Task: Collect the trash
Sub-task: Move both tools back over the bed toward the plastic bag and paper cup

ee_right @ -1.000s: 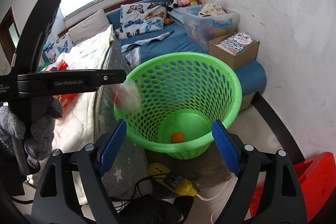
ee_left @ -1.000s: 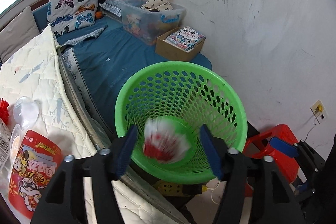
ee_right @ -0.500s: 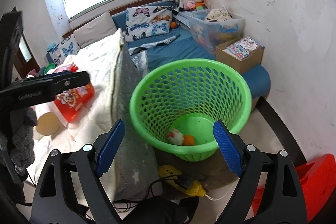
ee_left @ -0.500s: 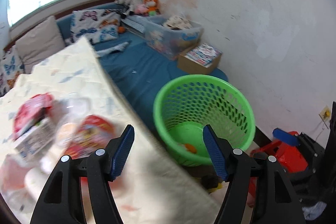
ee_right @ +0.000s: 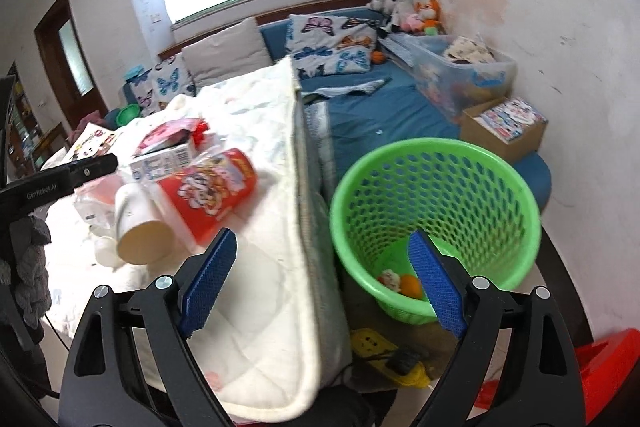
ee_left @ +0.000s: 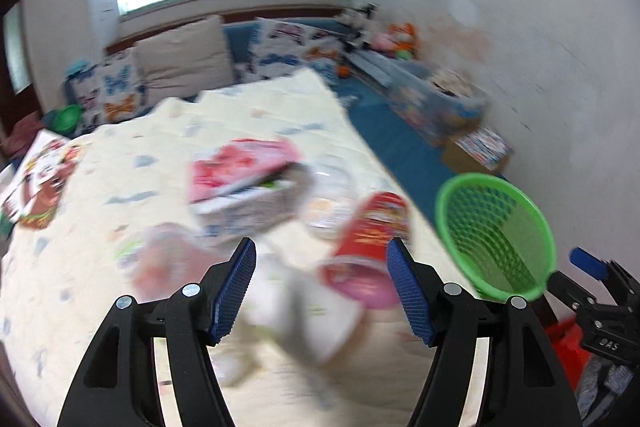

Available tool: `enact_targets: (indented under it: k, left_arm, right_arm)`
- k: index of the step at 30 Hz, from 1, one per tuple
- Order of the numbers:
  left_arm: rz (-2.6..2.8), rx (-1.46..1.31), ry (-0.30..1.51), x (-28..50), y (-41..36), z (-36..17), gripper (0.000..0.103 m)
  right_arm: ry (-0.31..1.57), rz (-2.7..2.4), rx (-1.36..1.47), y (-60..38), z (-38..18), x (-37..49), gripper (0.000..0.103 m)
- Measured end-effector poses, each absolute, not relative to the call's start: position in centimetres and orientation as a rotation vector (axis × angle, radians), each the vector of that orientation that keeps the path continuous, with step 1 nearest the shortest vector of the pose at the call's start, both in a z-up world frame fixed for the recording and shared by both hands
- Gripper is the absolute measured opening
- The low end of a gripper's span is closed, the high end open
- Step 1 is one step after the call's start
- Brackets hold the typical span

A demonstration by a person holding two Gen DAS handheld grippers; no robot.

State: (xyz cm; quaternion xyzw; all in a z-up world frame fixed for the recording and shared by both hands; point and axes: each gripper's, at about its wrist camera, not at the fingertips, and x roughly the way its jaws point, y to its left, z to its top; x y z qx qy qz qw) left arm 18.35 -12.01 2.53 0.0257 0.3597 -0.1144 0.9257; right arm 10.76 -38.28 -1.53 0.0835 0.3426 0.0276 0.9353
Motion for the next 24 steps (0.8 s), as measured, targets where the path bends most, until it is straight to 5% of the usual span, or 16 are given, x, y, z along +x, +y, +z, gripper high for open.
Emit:
enact_targets:
  k: [17, 24]
  left_arm:
    - [-0.129, -0.049, 0.848, 22.1, -1.8, -0.4, 0.065]
    - [-0.200, -0.070, 0.895, 22.8, -1.8, -2.0, 0.042]
  right_arm:
    - [0.704, 0.196, 0.114, -31.1, 0.1, 13.5, 0.088]
    - [0.715, 0.242, 0.048, -28.2, 0.8, 14.2, 0.088]
